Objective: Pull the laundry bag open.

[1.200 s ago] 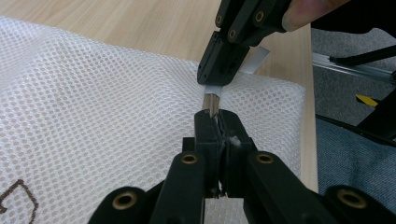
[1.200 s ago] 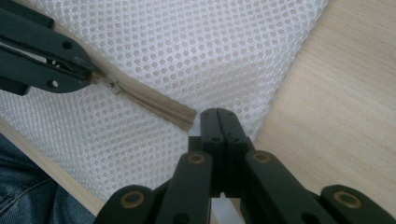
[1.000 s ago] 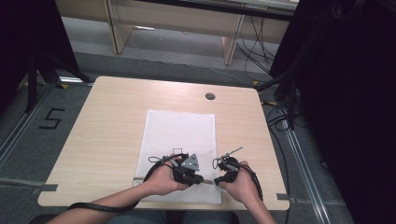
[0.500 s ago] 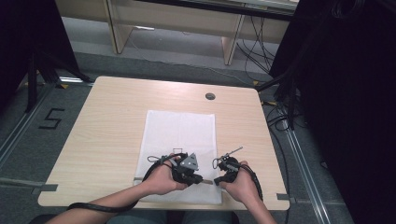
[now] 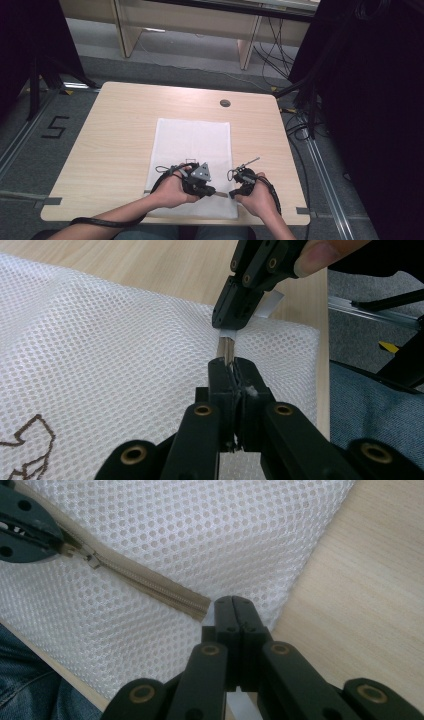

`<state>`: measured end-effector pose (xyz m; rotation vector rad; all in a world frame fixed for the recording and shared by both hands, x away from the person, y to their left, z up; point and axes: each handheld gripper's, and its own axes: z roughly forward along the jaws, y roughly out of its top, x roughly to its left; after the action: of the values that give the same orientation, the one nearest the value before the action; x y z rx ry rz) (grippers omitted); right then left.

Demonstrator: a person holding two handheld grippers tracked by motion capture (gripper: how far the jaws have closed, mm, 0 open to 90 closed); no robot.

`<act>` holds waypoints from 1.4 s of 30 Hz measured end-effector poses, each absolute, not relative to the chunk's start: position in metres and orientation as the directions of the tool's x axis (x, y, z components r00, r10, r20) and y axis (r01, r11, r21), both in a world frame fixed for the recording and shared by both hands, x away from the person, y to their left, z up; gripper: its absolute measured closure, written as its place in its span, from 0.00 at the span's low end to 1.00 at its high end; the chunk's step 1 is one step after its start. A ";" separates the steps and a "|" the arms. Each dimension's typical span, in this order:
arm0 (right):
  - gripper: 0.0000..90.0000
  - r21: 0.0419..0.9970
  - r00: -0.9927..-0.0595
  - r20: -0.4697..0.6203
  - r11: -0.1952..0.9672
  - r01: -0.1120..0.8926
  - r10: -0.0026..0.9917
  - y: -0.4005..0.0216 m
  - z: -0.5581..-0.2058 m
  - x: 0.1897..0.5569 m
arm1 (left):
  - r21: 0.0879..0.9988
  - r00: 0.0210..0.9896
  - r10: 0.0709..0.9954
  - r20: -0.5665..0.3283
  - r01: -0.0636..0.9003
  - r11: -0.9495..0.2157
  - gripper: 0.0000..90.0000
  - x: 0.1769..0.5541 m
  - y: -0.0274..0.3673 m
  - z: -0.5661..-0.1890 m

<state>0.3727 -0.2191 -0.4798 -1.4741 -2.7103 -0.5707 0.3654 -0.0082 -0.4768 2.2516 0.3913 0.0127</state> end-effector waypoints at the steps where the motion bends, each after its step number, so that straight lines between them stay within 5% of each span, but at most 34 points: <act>1: 1.00 0.305 -0.550 0.177 0.486 0.819 0.816 -0.219 -0.480 0.373 | 0.742 0.955 0.277 -0.109 0.263 -0.616 0.97 0.366 -0.008 -0.476; 42: 1.00 0.310 -0.552 0.165 0.488 0.816 0.818 -0.218 -0.480 0.372 | 0.751 0.955 0.275 -0.108 0.260 -0.607 0.97 0.367 0.001 -0.466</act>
<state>0.3721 -0.2179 -0.4801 -1.4895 -2.7143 -0.5615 0.3673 0.0009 -0.4660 2.2494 0.3743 0.0237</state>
